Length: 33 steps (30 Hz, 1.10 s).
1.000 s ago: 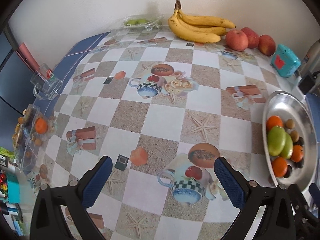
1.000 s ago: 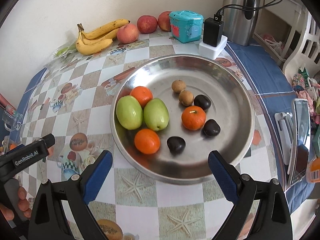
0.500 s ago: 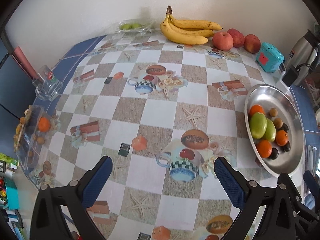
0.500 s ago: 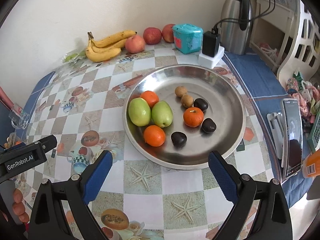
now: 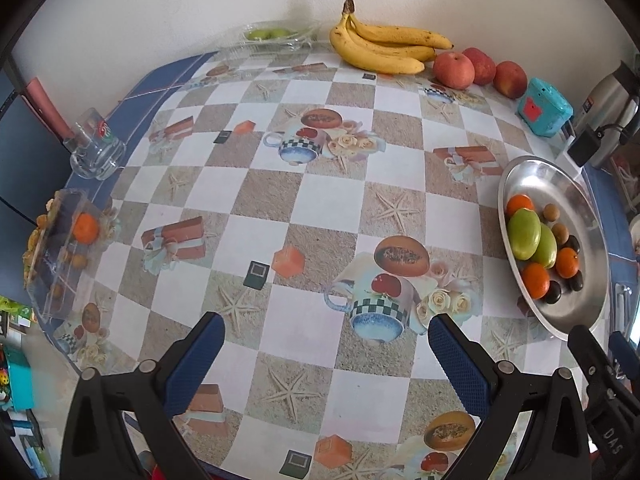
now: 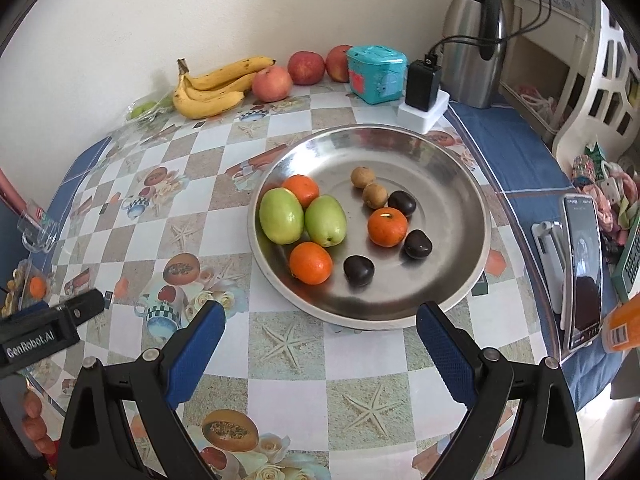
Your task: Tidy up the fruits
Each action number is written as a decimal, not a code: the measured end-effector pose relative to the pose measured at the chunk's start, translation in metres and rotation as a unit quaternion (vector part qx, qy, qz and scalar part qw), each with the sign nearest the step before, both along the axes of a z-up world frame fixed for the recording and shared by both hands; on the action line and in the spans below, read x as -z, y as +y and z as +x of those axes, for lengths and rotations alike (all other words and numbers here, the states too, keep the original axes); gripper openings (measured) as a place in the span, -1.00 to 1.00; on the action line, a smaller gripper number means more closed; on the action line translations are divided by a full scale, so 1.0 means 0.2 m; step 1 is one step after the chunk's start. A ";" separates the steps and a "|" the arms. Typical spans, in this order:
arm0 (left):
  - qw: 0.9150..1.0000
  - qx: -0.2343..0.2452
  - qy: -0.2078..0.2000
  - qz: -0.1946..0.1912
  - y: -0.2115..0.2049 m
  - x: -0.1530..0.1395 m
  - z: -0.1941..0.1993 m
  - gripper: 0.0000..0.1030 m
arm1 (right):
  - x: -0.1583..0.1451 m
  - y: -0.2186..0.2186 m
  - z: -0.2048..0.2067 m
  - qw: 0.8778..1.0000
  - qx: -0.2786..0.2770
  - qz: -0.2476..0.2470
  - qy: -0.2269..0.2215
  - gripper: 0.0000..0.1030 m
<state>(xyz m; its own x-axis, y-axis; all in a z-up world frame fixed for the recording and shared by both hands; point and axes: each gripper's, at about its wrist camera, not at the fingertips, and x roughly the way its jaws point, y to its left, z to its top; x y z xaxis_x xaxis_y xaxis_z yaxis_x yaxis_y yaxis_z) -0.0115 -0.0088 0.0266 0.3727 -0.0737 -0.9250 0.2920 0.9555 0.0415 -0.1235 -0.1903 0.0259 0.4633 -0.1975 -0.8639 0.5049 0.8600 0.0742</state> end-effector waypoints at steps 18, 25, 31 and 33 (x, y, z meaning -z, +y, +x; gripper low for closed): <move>1.000 0.014 0.000 0.012 -0.04 0.01 -0.01 1.00 | -0.01 -0.02 -0.01 1.000 0.005 0.005 0.001 0.88; 1.000 0.014 0.002 0.012 -0.03 0.01 -0.01 1.00 | 0.00 -0.02 -0.01 1.000 0.005 0.005 0.004 0.88; 1.000 0.013 0.003 0.012 -0.03 0.02 -0.01 1.00 | 0.00 -0.02 -0.01 1.000 0.003 0.005 0.007 0.88; 1.000 0.012 0.004 0.012 -0.03 0.02 -0.01 1.00 | 0.00 -0.02 -0.01 1.000 0.003 0.005 0.007 0.88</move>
<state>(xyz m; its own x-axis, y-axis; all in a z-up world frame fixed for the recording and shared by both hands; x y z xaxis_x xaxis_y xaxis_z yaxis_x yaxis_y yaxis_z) -0.0128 -0.0139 0.0224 0.3633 -0.0598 -0.9298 0.3157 0.9468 0.0624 -0.1248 -0.1947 0.0261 0.4499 -0.1914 -0.8723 0.5106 0.8565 0.0754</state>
